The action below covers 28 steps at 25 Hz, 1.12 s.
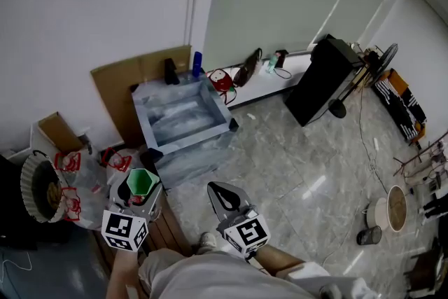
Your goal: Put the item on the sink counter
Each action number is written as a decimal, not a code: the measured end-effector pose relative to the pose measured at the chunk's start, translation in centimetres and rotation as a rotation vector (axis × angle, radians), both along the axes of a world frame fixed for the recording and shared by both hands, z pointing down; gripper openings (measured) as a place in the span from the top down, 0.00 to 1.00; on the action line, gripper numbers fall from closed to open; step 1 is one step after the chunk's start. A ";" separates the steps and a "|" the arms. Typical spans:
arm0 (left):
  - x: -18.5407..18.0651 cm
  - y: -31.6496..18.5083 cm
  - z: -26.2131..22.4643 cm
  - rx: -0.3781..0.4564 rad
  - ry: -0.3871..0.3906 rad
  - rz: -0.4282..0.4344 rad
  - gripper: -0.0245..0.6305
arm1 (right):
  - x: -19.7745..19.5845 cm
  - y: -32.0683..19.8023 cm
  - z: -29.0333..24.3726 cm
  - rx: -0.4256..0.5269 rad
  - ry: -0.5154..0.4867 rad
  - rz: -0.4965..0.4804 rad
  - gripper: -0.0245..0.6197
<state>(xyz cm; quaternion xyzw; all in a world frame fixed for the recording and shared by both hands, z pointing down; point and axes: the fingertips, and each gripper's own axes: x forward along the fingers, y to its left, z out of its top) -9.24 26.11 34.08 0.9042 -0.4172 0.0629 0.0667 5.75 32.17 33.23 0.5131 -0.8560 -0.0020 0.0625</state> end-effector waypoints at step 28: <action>5.9 -14.3 2.9 0.008 -0.042 -0.095 0.48 | 5.2 -15.0 2.2 0.010 0.043 -0.140 0.96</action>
